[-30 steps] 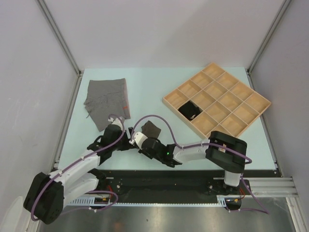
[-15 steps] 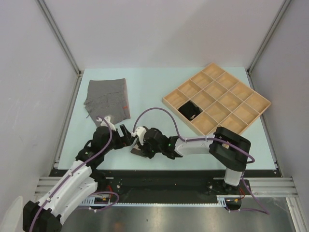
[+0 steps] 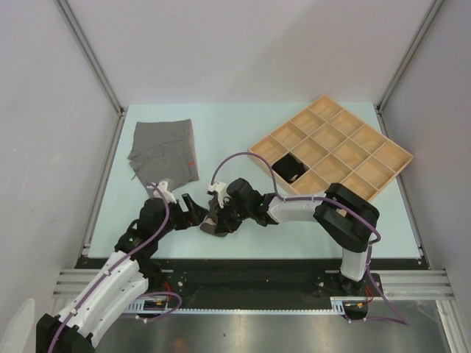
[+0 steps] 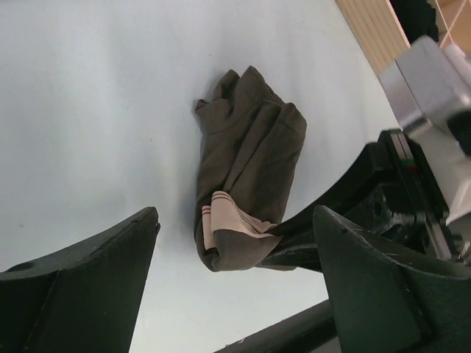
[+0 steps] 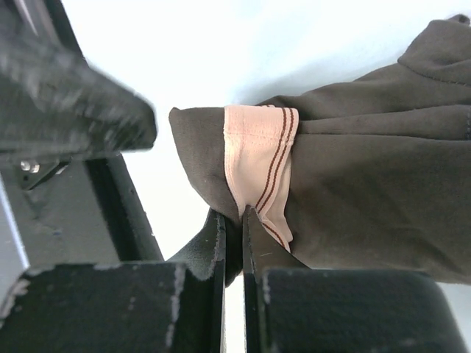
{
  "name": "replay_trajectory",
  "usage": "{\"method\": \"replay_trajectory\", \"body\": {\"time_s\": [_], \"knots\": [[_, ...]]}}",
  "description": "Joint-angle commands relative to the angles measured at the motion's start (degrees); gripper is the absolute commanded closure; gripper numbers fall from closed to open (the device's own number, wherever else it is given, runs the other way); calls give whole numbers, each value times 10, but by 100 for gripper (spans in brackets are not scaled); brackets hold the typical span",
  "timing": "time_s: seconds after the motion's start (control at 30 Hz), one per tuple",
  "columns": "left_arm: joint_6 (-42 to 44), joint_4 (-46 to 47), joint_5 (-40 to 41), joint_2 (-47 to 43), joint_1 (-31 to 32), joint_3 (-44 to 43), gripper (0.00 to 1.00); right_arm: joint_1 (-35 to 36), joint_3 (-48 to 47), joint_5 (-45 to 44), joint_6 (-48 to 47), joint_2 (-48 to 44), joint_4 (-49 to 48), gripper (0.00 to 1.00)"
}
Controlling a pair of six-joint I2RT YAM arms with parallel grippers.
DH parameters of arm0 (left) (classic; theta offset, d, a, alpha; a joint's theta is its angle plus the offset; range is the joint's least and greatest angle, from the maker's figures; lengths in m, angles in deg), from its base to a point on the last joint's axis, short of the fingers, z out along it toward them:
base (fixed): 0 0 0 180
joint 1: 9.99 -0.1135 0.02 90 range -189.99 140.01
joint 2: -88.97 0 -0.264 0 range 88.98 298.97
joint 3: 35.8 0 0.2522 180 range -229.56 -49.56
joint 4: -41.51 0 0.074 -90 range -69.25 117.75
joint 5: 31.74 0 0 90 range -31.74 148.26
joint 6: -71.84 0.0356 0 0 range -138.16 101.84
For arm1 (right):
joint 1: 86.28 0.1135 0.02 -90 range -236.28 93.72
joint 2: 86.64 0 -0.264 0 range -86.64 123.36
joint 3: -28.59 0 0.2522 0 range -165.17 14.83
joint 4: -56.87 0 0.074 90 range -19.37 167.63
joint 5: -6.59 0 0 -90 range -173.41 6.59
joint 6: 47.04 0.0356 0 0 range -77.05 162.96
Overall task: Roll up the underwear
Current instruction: Roll the underwear to the center of the board.
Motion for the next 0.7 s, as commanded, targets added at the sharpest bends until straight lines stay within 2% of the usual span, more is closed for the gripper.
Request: {"method": "replay_trajectory", "body": {"time_s": [0.0,0.3,0.67], "knots": [[9,56,-46,4,1,23,11,-25,-8,43,23,31,43,100],[13,63,-36,10,26,35,16,-72,-18,86,51,57,54,100],[15,80,-40,13,29,60,16,-117,-13,86,80,69,54,100]]}}
